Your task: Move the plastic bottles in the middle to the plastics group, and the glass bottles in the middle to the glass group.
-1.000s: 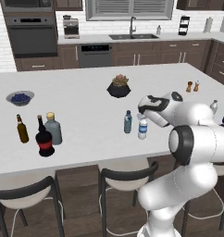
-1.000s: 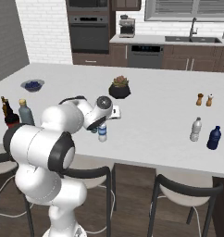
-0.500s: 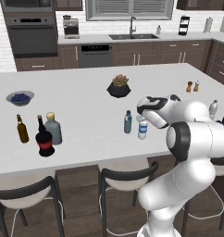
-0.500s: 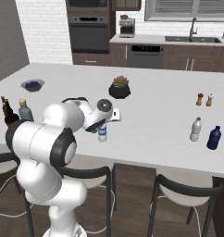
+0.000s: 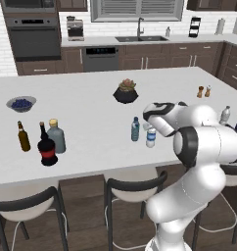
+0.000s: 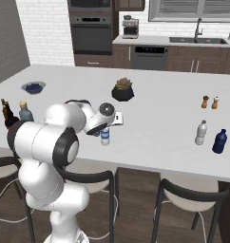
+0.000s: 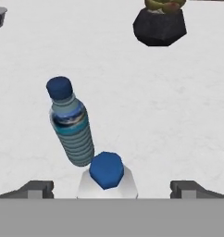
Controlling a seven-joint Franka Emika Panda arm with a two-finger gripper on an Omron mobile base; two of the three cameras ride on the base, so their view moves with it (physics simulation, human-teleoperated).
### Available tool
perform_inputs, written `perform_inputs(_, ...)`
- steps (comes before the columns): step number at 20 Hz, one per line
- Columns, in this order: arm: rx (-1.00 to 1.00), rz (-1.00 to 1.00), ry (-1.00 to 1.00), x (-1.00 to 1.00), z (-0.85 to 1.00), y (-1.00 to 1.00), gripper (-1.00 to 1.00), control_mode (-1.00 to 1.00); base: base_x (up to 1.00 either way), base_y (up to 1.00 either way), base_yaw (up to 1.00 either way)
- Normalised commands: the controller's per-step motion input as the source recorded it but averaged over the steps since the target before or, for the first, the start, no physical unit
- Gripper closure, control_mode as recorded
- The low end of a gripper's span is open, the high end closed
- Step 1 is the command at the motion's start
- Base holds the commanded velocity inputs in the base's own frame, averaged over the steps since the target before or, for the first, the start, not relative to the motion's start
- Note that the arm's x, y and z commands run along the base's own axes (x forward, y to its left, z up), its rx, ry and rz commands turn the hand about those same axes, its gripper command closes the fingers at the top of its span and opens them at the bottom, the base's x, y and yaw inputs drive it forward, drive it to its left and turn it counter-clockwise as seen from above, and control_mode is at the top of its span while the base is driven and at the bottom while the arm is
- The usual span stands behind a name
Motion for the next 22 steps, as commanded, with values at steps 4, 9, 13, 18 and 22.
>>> perform_inputs(4,0.0,0.0,0.0,0.03,-0.13,0.02,-1.0,-1.0,0.0,0.0,0.0)
perform_inputs(9,0.0,0.0,0.0,0.04,-0.15,0.02,-1.0,-1.0,0.0,0.0,0.0)
perform_inputs(13,0.0,0.0,0.0,0.01,-0.13,0.0,-1.0,-1.0,0.0,0.0,0.0)
perform_inputs(18,0.0,0.0,0.0,0.03,-0.15,0.02,-1.0,-1.0,0.0,0.0,0.0)
perform_inputs(22,0.0,0.0,0.0,0.03,-0.01,0.0,-1.0,-1.0,0.0,0.0,0.0)
